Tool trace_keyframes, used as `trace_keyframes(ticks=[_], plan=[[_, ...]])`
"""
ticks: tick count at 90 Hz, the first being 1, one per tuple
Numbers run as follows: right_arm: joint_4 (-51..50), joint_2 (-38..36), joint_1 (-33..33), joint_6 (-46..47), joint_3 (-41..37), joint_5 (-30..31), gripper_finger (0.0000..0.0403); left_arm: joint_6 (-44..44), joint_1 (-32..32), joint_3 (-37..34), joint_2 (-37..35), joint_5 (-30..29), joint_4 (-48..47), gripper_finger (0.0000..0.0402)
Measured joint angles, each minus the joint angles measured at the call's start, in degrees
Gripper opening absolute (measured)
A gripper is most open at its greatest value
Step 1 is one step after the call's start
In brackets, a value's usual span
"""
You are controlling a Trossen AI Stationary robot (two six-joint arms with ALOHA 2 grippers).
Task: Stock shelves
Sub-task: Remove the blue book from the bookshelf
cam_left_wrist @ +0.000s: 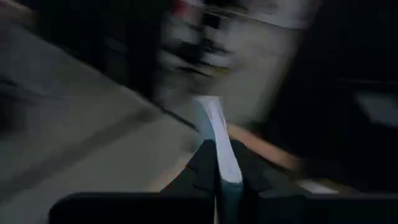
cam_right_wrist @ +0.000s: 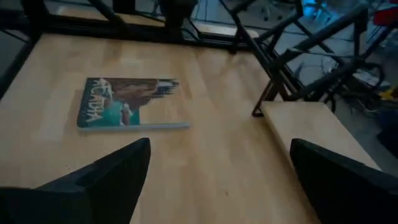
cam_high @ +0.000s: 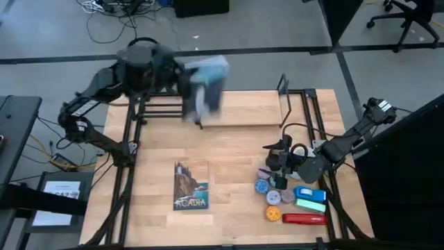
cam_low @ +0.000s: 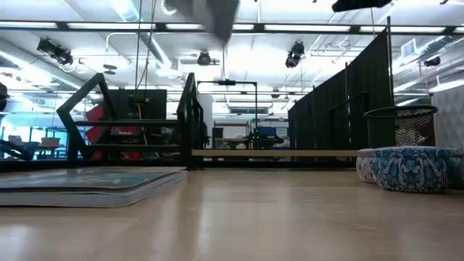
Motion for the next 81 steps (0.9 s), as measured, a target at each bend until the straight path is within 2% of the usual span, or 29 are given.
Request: trace_keyframes(ticks=[9, 18, 27, 35, 47, 56, 66, 81], plan=[[-0.1, -1.64, 1.47, -2.03, -0.57, 2.41, 0.0347, -9.93, -9.83, -2.31, -0.64, -0.87, -0.89, 0.0], [-0.05, -3.39, 2.53, -3.98, -0.71, 4.06, 0.0347, -24.22, -19.7, -8.55, -0.54, -8.27, -1.15, 0.0], [0.03, -4.93, 3.48, -4.97, -0.71, 4.12, 0.0347, -35.62, -27.59, -18.83, -0.33, -16.55, 0.87, 0.0], [0.59, -5.79, 4.37, -5.07, -0.71, 4.14, 0.0346, -44.63, -32.01, -30.72, -0.69, -17.94, 9.21, 0.0], [3.27, -6.08, 6.27, -5.66, -0.71, 4.12, 0.0346, -51.79, -34.36, -49.92, -0.59, -13.36, 36.34, 0.0], [5.2, -6.08, 7.47, -5.82, -0.71, 4.1, 0.0346, -53.79, -34.13, -61.33, -2.29, -11.7, 51.07, 0.0], [7.23, -6.06, 8.78, -5.68, -0.71, 3.86, 0.0346, -55.18, -33.84, -71.14, -7.78, -13.56, 56.42, 0.0], [9.26, -6.03, 9.43, -5.8, -0.71, 3.67, 0.0346, -59.84, -34.24, -82.9, -16.5, -16.09, 56.88, 0.0]])
